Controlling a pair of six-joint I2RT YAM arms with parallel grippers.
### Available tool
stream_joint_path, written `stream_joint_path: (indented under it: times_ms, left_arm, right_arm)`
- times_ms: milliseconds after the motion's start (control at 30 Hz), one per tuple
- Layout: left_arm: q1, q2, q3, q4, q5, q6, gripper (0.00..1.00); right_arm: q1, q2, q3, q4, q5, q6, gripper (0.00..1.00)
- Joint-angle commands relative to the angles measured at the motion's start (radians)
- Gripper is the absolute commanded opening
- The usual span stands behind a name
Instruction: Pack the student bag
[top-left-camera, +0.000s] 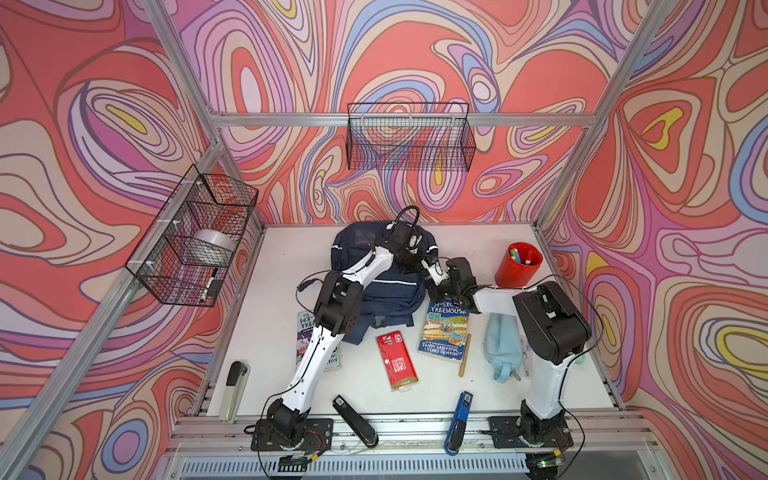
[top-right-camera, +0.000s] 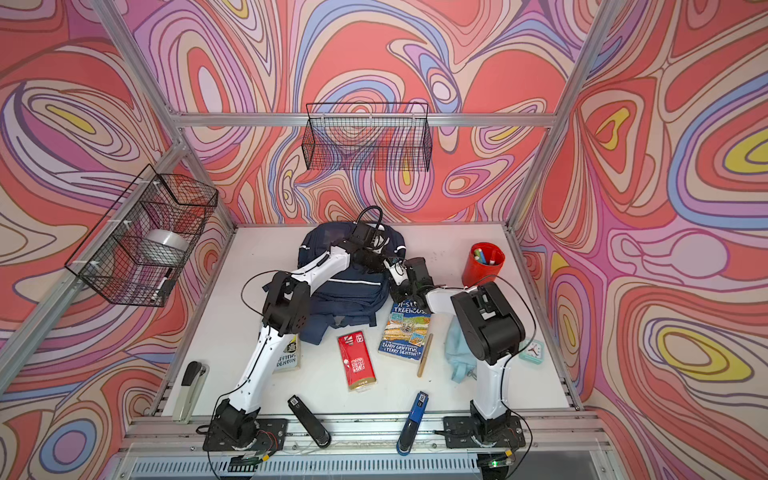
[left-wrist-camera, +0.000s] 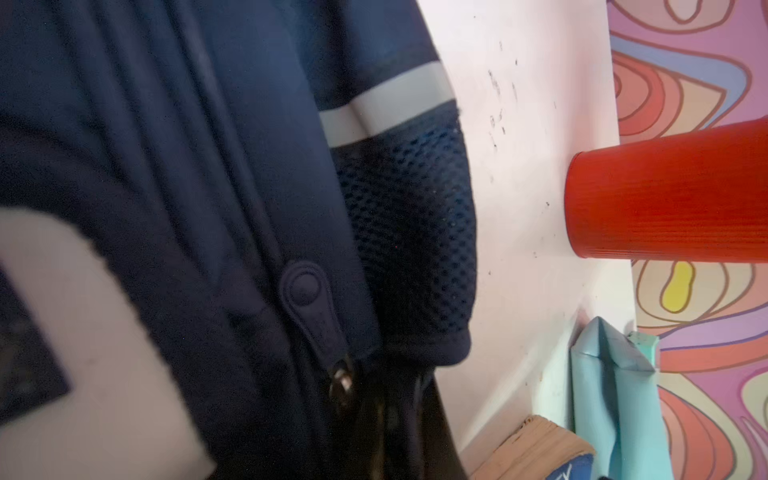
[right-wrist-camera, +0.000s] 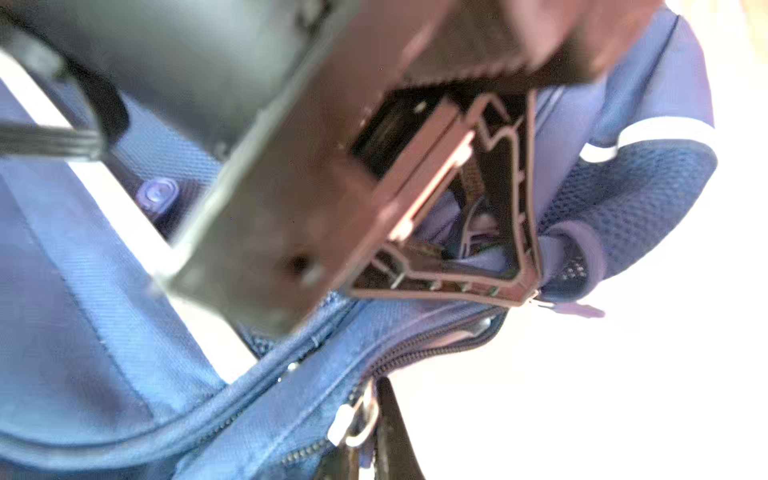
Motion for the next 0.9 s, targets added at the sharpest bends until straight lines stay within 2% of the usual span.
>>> stream_joint_path:
  times_ms: [0,67,233,333,433,467,533,600,667,733,800,867]
  left_arm:
    - [0.019,-0.042,-0.035,0.063,0.036,-0.107,0.00]
    - [0.019,-0.076,-0.036,0.067,0.011,-0.107,0.00]
    - [0.027,-0.092,-0.045,0.034,-0.103,-0.092,0.00]
    - [0.030,-0.119,-0.104,0.106,-0.109,-0.112,0.00]
    - [0.030,-0.162,-0.124,0.066,-0.159,-0.046,0.00]
    - [0.030,-0.189,-0.148,0.060,-0.182,-0.017,0.04]
    - [0.034,-0.240,-0.195,0.061,-0.214,0.038,0.18]
    - [0.040,-0.265,-0.207,0.010,-0.273,0.110,0.44]
    - [0.046,-0.248,-0.179,-0.076,-0.392,0.216,0.75]
    - [0.048,-0.180,-0.120,-0.143,-0.426,0.319,0.95]
    - [0.060,-0.060,0.003,-0.244,-0.382,0.337,0.99]
    - [0.061,0.031,0.102,-0.342,-0.396,0.330,0.97]
  right_arm:
    - [0.091,-0.030,0.015,-0.049,0.013,-0.046,0.00]
    - [0.105,-0.031,0.020,-0.077,0.007,-0.032,0.00]
    - [0.106,-0.116,-0.060,-0.001,0.002,0.047,0.00]
    - [0.113,-0.102,-0.044,-0.042,0.030,0.048,0.00]
    - [0.094,-0.077,-0.063,-0.008,0.104,0.092,0.00]
    - [0.076,-0.066,-0.051,-0.023,0.084,0.119,0.00]
    - [0.048,-0.040,-0.021,-0.044,0.037,0.163,0.00]
    - [0.040,-0.013,0.003,-0.055,0.041,0.176,0.00]
    - [0.040,0.011,0.036,-0.087,0.073,0.179,0.00]
    - [0.039,0.033,0.084,-0.151,0.092,0.177,0.00]
    - [0.050,0.051,0.114,-0.194,0.105,0.175,0.00]
    - [0.079,0.057,0.111,-0.222,0.159,0.169,0.00]
